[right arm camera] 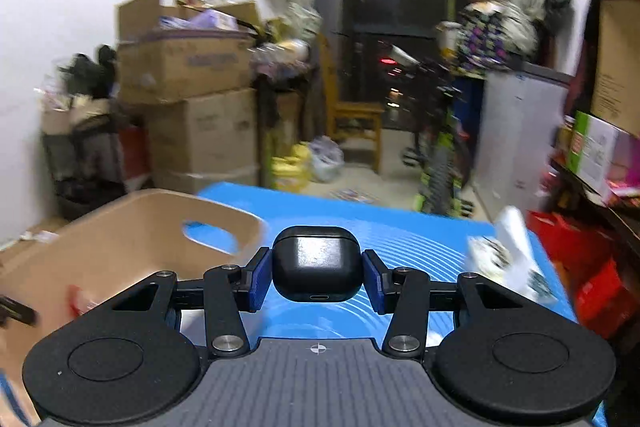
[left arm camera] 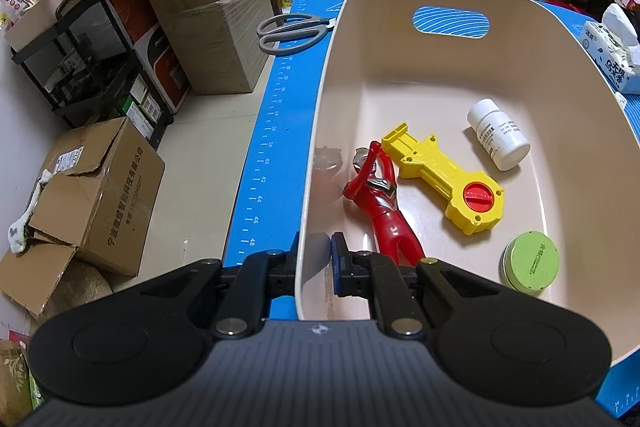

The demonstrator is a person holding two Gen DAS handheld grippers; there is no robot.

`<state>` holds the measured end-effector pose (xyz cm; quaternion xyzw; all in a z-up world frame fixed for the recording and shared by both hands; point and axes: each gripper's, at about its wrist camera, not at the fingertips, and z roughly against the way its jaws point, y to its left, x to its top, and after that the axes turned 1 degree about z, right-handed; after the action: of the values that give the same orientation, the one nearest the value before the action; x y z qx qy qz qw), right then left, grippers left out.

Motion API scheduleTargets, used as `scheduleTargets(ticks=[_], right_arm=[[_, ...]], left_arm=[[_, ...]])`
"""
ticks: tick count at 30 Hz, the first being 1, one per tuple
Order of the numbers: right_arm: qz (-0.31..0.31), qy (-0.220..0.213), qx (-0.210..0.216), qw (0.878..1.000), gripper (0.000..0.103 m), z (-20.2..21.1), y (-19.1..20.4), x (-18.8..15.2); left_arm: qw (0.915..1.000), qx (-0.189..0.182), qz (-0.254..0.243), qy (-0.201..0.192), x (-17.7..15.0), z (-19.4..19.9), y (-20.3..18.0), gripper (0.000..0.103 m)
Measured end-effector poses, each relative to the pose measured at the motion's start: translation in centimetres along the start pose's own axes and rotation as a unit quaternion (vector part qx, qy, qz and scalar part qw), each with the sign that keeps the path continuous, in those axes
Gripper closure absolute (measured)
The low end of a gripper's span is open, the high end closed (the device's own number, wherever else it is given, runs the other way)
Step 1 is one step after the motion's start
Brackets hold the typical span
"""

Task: Organize rigid objects
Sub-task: 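Carry the earbud case into the basket and release it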

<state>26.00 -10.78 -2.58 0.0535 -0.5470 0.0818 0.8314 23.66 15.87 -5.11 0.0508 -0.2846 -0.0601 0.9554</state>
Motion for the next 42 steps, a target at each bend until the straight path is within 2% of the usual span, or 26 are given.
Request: scheduleTargets(ticks=[8,16,23,29,30,32,36,38,42], right_arm=[[0.026,0.006,0.053,0.998,0.05,-0.4,5.4,1.7],[0.069,0.082,0.092,0.99,0.05,-3.3,10.6,1.1],[0.098,0.172,0.105,0.975,0.05,-5.5,12.8,-1.0],[0.106,0.192,0.114,0.969,0.05,-5.6,13.0,-1.4],[0.104,0.189,0.118,0.969,0.049,-5.4,12.9,-1.3],[0.091,0.173,0.129,0.972,0.04,-5.0,12.4,-0.9],[0.059,0.127,0.13,0.982,0.032,-3.5,10.3,0.5],[0.045,0.103,0.116,0.987,0.031,-2.7,8.7,1.3],[0.024,0.073,0.06,0.995,0.029,-2.1,4.9,2.3]], left_arm=[[1.0,-0.001,0.001,0.0,0.0,0.0,0.0,0.089],[1.0,-0.001,-0.001,0.001,0.0,0.0,-0.1,0.089],[1.0,-0.001,-0.001,0.001,0.0,0.0,-0.2,0.089],[1.0,-0.002,-0.003,0.001,-0.1,-0.1,-0.3,0.089],[1.0,-0.002,-0.003,0.0,-0.1,-0.1,-0.4,0.089],[1.0,-0.002,-0.003,0.0,-0.1,-0.1,-0.3,0.089],[1.0,-0.002,-0.003,0.001,0.0,-0.1,-0.2,0.089],[1.0,-0.002,-0.003,0.0,0.0,-0.1,-0.2,0.089],[1.0,-0.004,-0.003,-0.001,-0.1,-0.2,-0.1,0.089]])
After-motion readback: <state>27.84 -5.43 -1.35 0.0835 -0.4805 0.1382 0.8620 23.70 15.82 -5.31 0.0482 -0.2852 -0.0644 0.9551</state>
